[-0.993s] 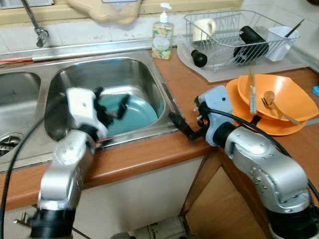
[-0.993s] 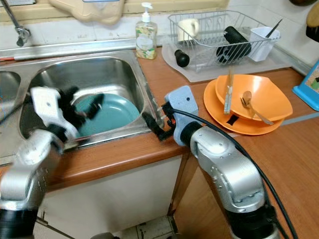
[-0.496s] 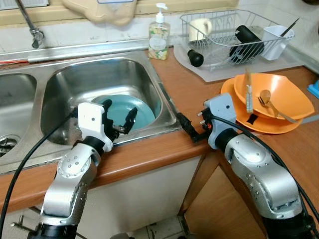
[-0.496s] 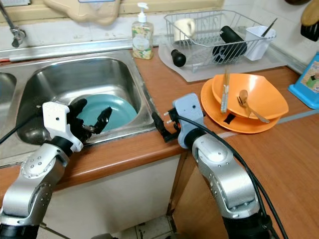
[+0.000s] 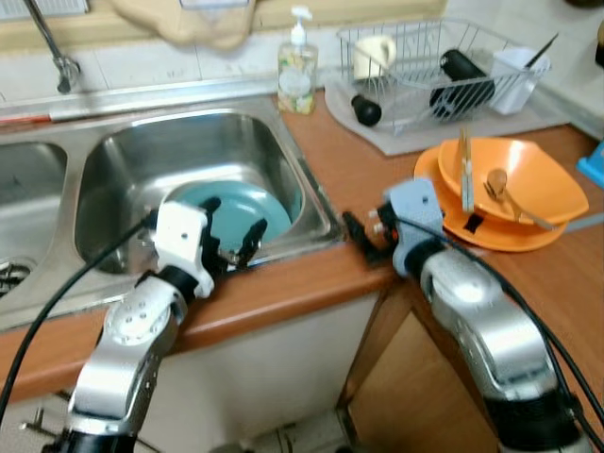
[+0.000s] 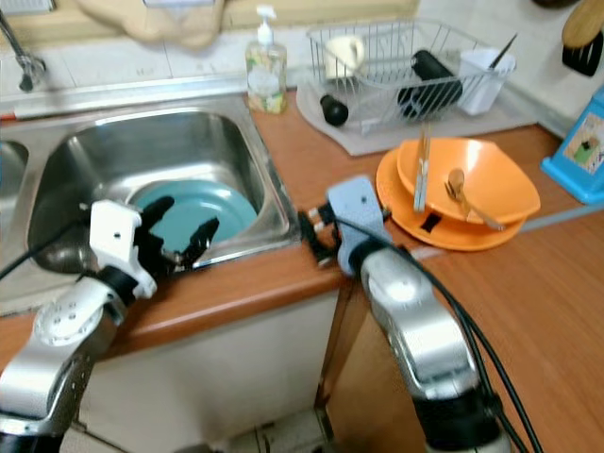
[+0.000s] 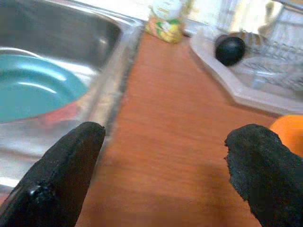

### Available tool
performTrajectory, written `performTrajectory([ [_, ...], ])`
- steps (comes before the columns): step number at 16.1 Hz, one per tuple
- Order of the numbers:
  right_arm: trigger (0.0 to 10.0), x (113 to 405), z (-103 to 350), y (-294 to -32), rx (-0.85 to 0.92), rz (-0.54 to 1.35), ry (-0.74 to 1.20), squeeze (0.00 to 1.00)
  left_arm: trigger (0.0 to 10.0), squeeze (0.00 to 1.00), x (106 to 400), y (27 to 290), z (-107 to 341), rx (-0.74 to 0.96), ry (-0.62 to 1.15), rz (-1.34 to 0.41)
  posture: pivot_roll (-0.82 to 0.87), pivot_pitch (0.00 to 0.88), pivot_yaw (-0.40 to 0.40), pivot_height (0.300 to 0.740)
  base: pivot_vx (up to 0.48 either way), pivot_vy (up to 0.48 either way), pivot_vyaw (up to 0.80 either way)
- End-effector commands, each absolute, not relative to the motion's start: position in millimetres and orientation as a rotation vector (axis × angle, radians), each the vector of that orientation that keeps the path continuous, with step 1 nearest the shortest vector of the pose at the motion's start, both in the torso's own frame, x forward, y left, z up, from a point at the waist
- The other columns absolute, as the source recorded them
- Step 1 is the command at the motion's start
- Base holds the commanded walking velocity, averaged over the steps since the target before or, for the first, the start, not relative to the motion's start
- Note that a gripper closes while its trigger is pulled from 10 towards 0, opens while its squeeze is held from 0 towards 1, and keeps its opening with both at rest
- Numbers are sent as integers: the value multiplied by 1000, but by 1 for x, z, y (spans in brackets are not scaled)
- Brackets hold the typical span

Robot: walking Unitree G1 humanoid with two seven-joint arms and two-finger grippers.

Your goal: Kitchen organization

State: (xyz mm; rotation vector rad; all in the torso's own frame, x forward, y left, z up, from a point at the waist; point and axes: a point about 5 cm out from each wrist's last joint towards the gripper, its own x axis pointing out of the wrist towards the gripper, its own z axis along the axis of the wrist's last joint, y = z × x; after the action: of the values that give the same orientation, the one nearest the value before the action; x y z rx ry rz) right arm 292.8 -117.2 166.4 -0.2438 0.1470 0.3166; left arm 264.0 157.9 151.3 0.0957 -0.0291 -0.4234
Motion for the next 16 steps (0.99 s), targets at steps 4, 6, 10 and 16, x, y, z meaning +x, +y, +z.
performTrajectory([
  [4, 10000, 330, 164, -132, -283, 135, 231, 0, 10000, 98, 262, 146, 156, 118, -42, -543, -93, 0, 29, 740, 0, 0, 0],
  [6, 10000, 341, 162, -133, -282, 94, 277, 0, 10000, 90, 264, 145, 158, 133, -52, -571, -91, 0, 31, 740, 0, 0, 0],
  [10, 10000, 359, 157, -142, -231, -14, 354, 0, 10000, 86, 263, 145, 158, 147, -40, -601, -87, 0, 30, 740, 0, 0, 0],
  [16, 10000, 365, 143, -144, -118, 13, 501, 0, 10000, 59, 260, 142, 157, 156, -33, -650, -83, 0, 32, 740, 0, 0, 0],
])
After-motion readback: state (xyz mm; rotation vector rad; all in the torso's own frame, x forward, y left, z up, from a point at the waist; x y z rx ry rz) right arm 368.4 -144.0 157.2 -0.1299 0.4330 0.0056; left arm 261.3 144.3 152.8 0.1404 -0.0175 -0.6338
